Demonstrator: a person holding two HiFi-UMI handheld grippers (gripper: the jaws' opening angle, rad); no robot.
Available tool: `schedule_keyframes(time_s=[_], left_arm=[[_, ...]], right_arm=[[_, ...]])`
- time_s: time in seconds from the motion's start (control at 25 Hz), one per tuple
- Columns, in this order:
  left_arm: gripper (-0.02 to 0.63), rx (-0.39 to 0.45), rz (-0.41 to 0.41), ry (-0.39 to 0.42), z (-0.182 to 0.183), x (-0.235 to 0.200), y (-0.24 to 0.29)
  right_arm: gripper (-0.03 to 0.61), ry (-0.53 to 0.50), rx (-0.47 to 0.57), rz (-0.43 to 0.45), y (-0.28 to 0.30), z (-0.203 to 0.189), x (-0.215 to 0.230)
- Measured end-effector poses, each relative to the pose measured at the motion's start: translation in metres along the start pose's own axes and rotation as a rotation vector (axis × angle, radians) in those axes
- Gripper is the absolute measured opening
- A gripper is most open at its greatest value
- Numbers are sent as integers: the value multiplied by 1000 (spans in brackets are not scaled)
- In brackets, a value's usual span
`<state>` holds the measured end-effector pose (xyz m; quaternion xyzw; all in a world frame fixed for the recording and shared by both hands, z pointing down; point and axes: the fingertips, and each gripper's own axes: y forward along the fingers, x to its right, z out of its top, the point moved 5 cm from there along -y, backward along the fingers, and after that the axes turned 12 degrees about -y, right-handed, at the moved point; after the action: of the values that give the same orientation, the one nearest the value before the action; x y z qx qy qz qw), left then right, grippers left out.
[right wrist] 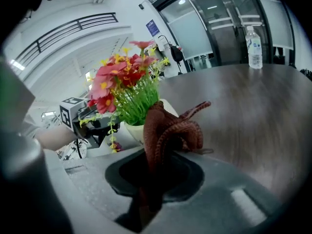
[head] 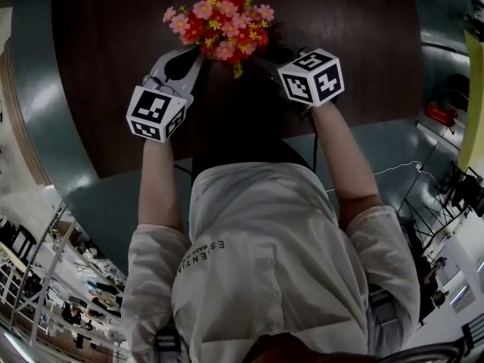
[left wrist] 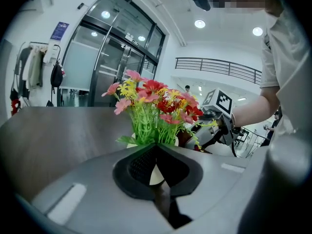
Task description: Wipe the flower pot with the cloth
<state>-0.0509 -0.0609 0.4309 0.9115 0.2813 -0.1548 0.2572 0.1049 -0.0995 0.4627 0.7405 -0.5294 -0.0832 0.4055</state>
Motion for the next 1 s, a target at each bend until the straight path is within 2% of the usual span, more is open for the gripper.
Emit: schedule_keyframes(time_s=[0.12, 0.24, 0.36, 0.48, 0.56, 0.68, 1.0], left_arm=[[17, 3, 2, -2, -4, 1, -1], [16, 8, 30, 41, -5, 1, 1], [15, 32, 41, 6, -5, 3, 1], [15, 48, 61, -16, -6, 4, 0], [15, 51, 85, -16, -7, 6, -1], [15, 89, 121, -61, -8, 5, 0], [12, 158, 171, -134, -7, 5, 2]], right_arm=[[55, 16, 5, -16, -14, -3, 6], [55, 19, 34, -69, -31, 11, 28], [55, -78, 38, -52, -33, 32, 45], [55, -172, 34, 20, -17, 49, 57], [57, -192, 12, 106, -2, 48, 57], [55, -236, -48, 230, 15, 43, 53], [55, -332, -107, 369, 8, 30, 41]])
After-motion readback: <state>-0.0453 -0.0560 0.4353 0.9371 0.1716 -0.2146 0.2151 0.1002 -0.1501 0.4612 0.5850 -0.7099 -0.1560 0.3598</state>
